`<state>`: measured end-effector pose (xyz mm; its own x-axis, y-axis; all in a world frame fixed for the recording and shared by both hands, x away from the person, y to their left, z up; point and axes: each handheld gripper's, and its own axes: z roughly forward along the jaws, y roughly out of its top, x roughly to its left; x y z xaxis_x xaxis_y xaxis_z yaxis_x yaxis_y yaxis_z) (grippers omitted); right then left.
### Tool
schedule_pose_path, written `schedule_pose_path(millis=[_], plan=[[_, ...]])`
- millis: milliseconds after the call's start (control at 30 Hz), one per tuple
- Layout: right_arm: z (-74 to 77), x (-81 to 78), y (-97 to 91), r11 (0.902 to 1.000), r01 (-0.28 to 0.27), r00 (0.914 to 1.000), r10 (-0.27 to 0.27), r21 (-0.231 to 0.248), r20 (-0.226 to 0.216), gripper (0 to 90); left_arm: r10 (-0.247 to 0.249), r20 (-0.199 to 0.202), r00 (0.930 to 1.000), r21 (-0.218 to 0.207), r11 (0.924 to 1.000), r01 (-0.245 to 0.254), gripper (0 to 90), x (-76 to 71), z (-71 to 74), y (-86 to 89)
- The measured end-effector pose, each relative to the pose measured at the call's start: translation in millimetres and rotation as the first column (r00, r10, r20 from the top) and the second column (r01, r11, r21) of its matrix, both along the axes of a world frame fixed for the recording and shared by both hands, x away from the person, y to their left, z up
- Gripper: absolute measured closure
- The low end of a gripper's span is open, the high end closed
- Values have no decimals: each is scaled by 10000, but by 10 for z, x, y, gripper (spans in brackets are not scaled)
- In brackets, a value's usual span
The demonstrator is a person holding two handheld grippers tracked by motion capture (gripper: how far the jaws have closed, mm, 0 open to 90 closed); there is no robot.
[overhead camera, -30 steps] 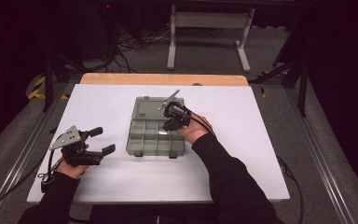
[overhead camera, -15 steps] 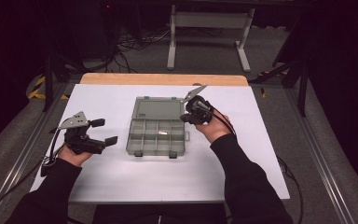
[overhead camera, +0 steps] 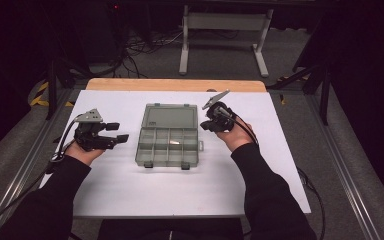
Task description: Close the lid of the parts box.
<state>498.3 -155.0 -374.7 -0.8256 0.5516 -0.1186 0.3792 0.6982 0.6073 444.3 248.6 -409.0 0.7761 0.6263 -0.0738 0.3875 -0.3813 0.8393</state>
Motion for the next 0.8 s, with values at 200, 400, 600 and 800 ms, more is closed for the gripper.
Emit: schedule_pose_path(millis=[200, 400, 600, 800], plan=[[-59, 98, -32, 9999, 81, 10000, -81, -77, 2, 898, 184, -286, 9994, 594, 9981, -167, 551, 174, 22, -55], [-94, 176, -40, 9997, 121, 9998, -118, -214, 155, 900, 217, -741, 9970, 958, 9953, -145, 758, 309, 31, -100], [-129, 252, -52, 9996, 192, 9998, -190, -198, 99, 900, 419, -999, 9941, 1303, 9911, -287, 898, 449, 15, -163], [-165, 315, -36, 9992, 151, 9999, -151, -359, 14, 900, 572, -1001, 9933, 1526, 9874, -414, 900, 571, 5, -203]])
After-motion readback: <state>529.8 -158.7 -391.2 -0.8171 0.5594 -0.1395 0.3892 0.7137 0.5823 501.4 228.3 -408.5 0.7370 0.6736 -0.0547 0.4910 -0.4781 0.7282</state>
